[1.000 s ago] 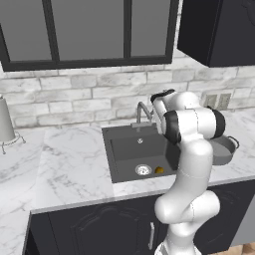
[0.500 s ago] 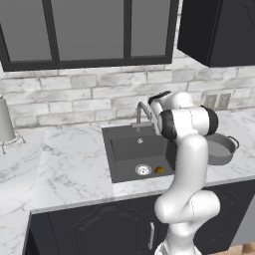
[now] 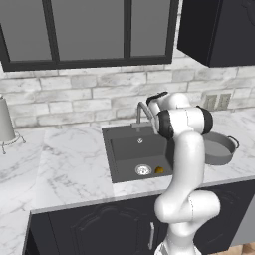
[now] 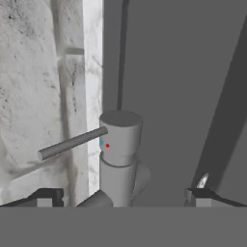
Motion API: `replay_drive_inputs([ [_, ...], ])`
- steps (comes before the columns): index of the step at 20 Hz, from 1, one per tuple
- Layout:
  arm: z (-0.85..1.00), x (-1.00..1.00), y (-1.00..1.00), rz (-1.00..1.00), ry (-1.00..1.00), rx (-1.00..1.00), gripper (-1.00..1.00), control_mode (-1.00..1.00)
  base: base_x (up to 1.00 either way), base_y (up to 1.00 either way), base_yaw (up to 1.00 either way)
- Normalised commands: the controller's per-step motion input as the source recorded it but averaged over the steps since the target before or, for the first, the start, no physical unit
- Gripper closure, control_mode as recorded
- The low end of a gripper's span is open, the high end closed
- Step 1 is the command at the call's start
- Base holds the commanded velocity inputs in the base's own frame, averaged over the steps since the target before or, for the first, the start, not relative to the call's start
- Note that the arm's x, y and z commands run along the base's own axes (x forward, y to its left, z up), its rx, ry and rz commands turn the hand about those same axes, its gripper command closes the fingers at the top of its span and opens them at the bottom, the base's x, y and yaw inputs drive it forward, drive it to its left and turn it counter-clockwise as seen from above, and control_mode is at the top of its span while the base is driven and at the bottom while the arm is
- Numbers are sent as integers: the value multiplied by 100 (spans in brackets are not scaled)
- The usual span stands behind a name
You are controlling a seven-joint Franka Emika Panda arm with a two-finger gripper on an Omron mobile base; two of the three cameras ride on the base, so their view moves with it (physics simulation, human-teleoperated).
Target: Dump the lemon from the pot into the sink. Then turn on the water and wash the lemon. Then turn off the water and put the lemon back in the pot.
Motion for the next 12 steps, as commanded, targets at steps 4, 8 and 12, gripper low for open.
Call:
replay_drive_inputs([
  [4, -13, 28, 1, 0, 1, 0, -100, -100, 0, 0, 0],
  [8, -14, 26, 0, 0, 2, 0, -100, -100, 0, 0, 0],
  [12, -14, 24, 0, 0, 2, 0, -100, -100, 0, 0, 0],
])
